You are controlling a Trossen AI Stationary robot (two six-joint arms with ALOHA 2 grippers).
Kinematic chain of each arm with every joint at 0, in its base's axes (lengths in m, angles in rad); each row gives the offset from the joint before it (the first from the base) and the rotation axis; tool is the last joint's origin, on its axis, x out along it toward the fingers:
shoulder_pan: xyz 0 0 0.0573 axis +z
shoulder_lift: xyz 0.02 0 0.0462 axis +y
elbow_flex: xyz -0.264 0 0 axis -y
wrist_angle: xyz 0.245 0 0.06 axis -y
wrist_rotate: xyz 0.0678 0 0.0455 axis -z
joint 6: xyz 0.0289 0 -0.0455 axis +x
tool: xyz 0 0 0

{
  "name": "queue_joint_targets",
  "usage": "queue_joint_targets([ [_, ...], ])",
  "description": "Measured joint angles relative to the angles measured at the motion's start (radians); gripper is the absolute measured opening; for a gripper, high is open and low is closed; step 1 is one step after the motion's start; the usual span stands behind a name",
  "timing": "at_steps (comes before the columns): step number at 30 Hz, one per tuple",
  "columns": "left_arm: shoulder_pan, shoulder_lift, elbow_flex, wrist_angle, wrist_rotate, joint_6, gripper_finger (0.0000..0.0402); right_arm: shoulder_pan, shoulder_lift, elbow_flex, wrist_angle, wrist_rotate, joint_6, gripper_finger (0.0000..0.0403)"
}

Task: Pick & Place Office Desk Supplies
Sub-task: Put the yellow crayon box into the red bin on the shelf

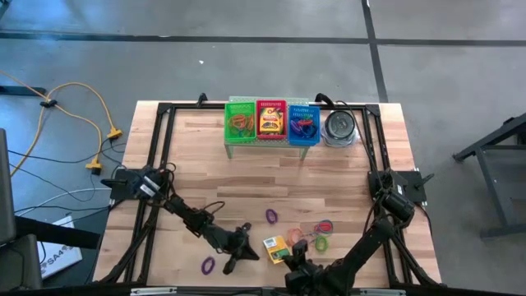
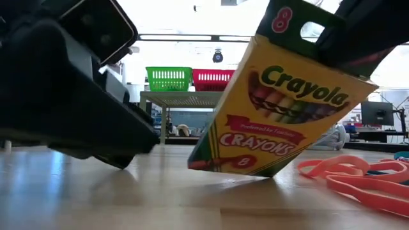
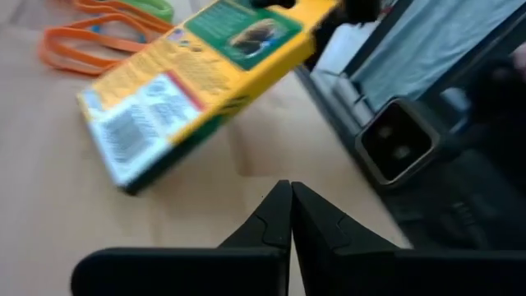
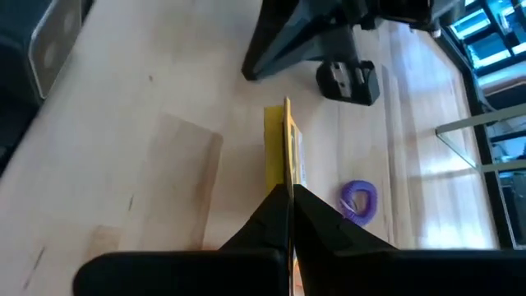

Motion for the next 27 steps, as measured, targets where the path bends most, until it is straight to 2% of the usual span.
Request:
queue_joint_targets([
  [5, 0.030, -0.003, 0.002, 0.025, 0.070, -0.090, 0.0040, 0.000, 0.000, 0.000, -0.017, 0.001, 0.025, 0.0002],
  [14, 0.063, -0.003, 0.001, 0.035, 0.137, -0.063, 0.0174, 0.000, 0.000, 0.000, -0.016, 0.003, 0.034, 0.0002],
  [17, 0.069, -0.002, 0.001, 0.040, 0.139, -0.051, 0.0207, 0.004, -0.007, 0.000, -0.017, -0.006, 0.055, 0.0002],
  [20, 0.071, 0.000, 0.000, 0.046, 0.169, 0.031, 0.0222, 0.021, -0.022, 0.018, -0.040, -0.011, 0.089, 0.0002],
  [27, 0.088, -0.015, 0.000, 0.106, 0.183, 0.260, 0.0226, 0.057, -0.090, 0.064, -0.135, 0.045, 0.171, 0.0002],
])
